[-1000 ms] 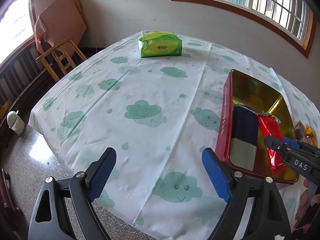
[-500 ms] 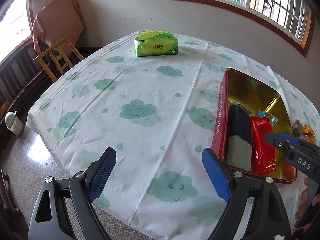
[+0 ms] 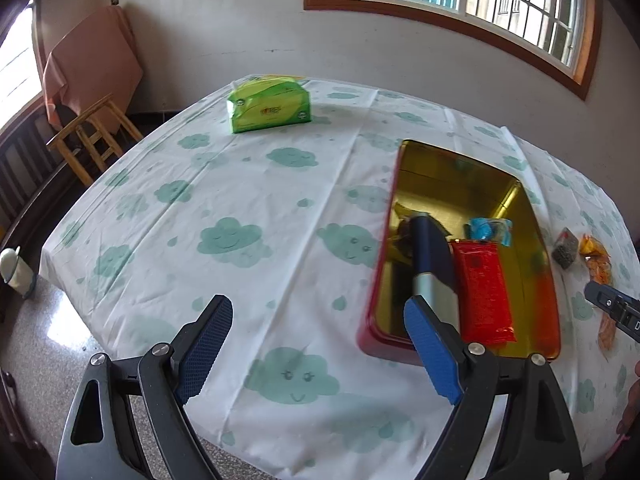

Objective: Organize snacks
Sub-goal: 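Move the right tool to the snacks and grasp the orange twin-stick packet, then grasp the clear peanut packet with the left tool while the right tool holds the stick packet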

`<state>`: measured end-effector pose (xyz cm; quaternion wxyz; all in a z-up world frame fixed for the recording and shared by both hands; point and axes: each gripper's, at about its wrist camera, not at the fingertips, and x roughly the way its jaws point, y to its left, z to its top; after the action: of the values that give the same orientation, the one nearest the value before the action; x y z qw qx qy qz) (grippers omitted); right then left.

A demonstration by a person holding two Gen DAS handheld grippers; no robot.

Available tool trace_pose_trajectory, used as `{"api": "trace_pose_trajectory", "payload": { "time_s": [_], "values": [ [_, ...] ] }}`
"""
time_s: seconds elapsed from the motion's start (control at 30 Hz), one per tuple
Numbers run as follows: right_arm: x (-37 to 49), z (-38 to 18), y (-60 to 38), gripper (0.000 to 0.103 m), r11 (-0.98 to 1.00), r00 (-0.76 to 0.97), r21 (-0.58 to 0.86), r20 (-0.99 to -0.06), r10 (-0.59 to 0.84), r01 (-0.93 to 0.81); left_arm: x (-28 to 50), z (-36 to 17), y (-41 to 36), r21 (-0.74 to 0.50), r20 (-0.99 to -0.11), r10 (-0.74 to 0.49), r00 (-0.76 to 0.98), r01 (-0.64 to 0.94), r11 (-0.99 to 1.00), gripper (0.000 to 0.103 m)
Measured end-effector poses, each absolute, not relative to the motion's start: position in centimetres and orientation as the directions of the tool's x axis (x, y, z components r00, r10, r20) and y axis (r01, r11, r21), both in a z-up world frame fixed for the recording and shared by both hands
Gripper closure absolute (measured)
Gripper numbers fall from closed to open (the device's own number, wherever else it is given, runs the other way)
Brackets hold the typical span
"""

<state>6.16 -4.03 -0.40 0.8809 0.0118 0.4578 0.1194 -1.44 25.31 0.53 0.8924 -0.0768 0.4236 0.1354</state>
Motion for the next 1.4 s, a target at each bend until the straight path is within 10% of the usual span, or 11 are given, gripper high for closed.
{"api": "trace_pose_trajectory", "payload": {
  "time_s": [0.47,1.4],
  "values": [
    [7.7,-4.6,-14.6,0.044,0.977,0.492,0.025,-0.866,-0.083,0.21,-1.1,0.4,22.2,-0.03,-0.778,0.119,0.617,-0.227,0.973,0.017],
    [6.8,-6.2,-21.1,0.065,0.997,0.589,-0.069,-0.804,-0.078,0.038,2.6,0.7,9.8,0.0,-0.791,-0.012,0.612,0.02,1.0,0.015]
  ]
}}
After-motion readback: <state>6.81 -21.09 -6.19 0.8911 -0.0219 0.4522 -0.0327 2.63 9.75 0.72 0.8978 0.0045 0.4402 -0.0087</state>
